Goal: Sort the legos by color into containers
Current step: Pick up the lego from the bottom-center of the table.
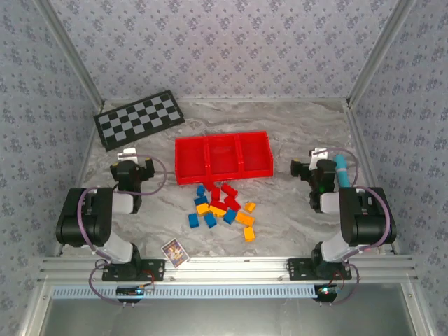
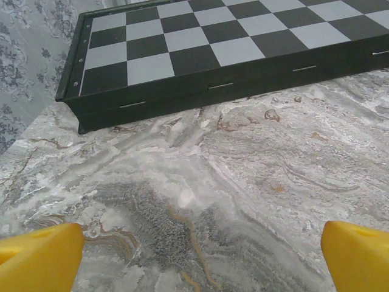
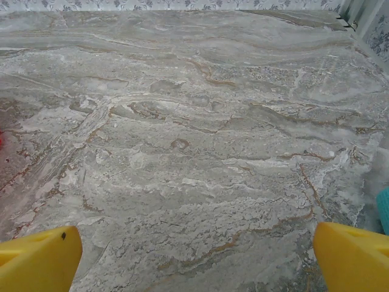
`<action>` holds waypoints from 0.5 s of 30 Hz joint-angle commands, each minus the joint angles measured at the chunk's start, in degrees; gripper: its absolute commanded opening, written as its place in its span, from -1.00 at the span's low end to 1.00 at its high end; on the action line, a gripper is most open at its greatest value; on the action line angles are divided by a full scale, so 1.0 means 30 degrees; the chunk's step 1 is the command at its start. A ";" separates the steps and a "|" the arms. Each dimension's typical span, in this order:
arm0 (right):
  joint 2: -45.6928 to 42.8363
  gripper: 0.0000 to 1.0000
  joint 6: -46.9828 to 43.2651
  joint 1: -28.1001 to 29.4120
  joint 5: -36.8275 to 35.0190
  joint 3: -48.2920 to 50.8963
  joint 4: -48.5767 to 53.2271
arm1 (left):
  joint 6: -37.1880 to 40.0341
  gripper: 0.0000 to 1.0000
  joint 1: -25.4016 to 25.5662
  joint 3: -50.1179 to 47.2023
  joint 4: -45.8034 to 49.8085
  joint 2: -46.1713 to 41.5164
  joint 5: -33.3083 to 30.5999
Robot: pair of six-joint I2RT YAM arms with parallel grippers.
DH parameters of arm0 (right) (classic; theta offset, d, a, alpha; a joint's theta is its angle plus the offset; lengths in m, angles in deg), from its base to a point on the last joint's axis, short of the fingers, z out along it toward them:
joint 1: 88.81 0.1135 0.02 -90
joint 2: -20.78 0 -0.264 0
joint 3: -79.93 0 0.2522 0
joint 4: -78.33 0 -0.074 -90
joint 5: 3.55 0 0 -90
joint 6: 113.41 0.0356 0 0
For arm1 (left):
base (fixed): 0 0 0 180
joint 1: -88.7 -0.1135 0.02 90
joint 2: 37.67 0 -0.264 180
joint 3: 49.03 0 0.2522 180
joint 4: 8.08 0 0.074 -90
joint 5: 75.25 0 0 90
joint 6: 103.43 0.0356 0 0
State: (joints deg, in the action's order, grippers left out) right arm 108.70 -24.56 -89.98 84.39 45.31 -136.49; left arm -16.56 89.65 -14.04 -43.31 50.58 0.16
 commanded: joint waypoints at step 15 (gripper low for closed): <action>-0.0010 0.99 0.0030 -0.0373 0.0698 -0.0363 0.0017 | -0.0350 1.00 -0.0190 0.0393 0.0042 -0.0160 0.0307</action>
State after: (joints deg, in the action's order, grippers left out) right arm 108.70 -24.54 -90.66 85.44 45.31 -136.47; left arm -16.56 89.43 -14.04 -43.31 50.58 0.38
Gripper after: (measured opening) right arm 0.996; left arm 0.996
